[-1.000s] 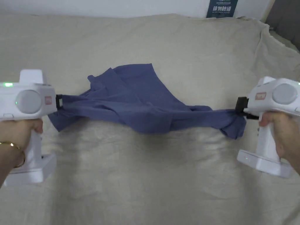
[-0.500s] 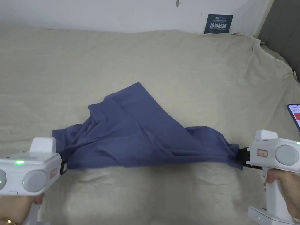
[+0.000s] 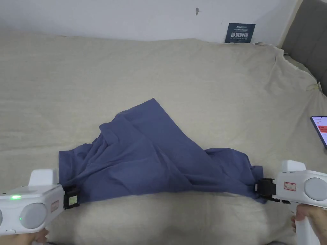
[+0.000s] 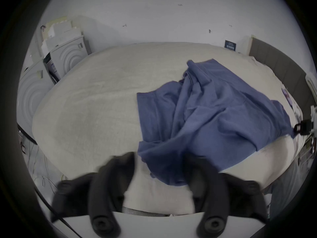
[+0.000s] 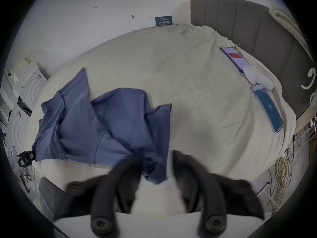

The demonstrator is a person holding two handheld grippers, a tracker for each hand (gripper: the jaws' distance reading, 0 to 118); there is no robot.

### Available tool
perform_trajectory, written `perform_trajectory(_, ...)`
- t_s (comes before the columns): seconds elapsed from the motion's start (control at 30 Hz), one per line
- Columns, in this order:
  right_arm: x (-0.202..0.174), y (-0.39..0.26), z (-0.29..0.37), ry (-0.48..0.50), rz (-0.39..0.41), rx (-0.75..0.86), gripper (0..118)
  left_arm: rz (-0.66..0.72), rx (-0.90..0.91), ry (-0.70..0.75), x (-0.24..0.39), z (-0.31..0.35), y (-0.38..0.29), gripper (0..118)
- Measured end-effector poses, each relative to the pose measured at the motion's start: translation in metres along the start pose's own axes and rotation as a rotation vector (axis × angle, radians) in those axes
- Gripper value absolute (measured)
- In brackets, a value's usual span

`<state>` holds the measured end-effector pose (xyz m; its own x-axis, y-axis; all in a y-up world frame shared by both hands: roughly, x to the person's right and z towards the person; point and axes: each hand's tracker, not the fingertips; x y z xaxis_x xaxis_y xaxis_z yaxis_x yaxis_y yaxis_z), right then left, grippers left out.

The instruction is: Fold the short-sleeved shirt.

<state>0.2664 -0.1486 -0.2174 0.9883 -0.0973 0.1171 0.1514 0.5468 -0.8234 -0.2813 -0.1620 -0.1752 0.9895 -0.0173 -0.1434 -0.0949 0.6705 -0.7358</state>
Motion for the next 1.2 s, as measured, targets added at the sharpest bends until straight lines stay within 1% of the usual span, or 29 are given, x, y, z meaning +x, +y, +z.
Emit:
perform_trajectory(0.03,0.001,0.002,0.005,-0.008,0.010,0.014,78,0.035,0.021,-0.013,-0.005,0.004,0.005,97)
perform_trajectory(0.07,0.002,0.005,0.010,-0.022,0.015,0.045,87,0.064,0.037,-0.010,-0.010,0.009,0.010,107)
perform_trajectory(0.1,0.002,0.009,0.017,-0.035,0.019,0.077,91,0.091,0.053,-0.010,-0.015,0.013,0.018,113)
perform_trajectory(0.13,0.002,0.014,0.024,-0.049,0.019,0.109,93,0.120,0.070,-0.017,-0.019,0.017,0.026,117)
perform_trajectory(0.17,0.002,0.019,0.032,-0.056,0.021,0.141,94,0.149,0.092,-0.025,-0.023,0.022,0.035,117)
perform_trajectory(0.27,-0.006,0.034,0.058,-0.045,0.041,0.231,102,0.223,0.178,-0.052,-0.029,0.041,0.061,117)
perform_trajectory(0.37,-0.013,0.049,0.080,-0.032,0.078,0.342,103,0.234,0.282,-0.048,-0.025,0.062,0.084,117)
perform_trajectory(0.5,-0.035,0.053,0.114,0.008,0.149,0.510,105,0.174,0.431,0.003,-0.007,0.085,0.100,117)
perform_trajectory(0.57,-0.047,0.049,0.124,-0.009,0.164,0.588,105,0.108,0.490,0.041,0.006,0.093,0.100,117)
perform_trajectory(0.6,-0.052,0.045,0.128,-0.011,0.165,0.625,105,0.081,0.520,0.059,0.013,0.095,0.098,117)
perform_trajectory(0.67,-0.062,0.035,0.134,-0.009,0.140,0.675,105,0.032,0.573,0.065,0.026,0.100,0.091,117)
perform_trajectory(0.73,-0.065,0.026,0.134,0.010,0.128,0.688,105,-0.006,0.603,0.060,0.038,0.103,0.083,116)
perform_trajectory(0.8,-0.069,0.017,0.133,0.013,0.128,0.715,105,-0.032,0.613,0.051,0.047,0.105,0.075,113)
perform_trajectory(0.87,-0.074,0.009,0.133,0.016,0.135,0.726,103,-0.031,0.625,0.038,0.048,0.099,0.070,102)
perform_trajectory(0.9,-0.076,0.006,0.134,0.021,0.139,0.730,102,-0.025,0.621,0.018,0.049,0.099,0.069,93)
perform_trajectory(0.93,-0.077,0.004,0.134,0.028,0.142,0.731,99,-0.007,0.614,0.001,0.050,0.099,0.068,77)
perform_trajectory(0.97,-0.078,0.002,0.135,0.039,0.145,0.731,94,0.005,0.608,-0.010,0.050,0.098,0.067,65)
perform_trajectory(1.0,-0.078,0.001,0.134,0.045,0.147,0.733,85,0.007,0.604,-0.017,0.050,0.096,0.067,48)
perform_trajectory(1.03,-0.080,-0.001,0.134,0.048,0.147,0.736,70,0.004,0.604,-0.018,0.051,0.096,0.065,26)
perform_trajectory(1.07,-0.081,-0.001,0.134,0.047,0.148,0.735,55,-0.002,0.605,-0.016,0.053,0.095,0.064,11)
perform_trajectory(1.1,-0.081,-0.001,0.134,0.047,0.146,0.732,37,-0.012,0.606,-0.017,0.054,0.095,0.063,1)
perform_trajectory(1.13,-0.081,-0.002,0.134,0.050,0.141,0.731,9,-0.017,0.605,-0.022,0.056,0.096,0.061,0)
perform_trajectory(1.17,-0.081,-0.002,0.133,0.048,0.136,0.733,0,-0.026,0.606,-0.032,0.056,0.097,0.060,0)
perform_trajectory(1.2,-0.081,-0.003,0.132,0.035,0.125,0.735,0,-0.034,0.603,-0.043,0.056,0.097,0.060,0)
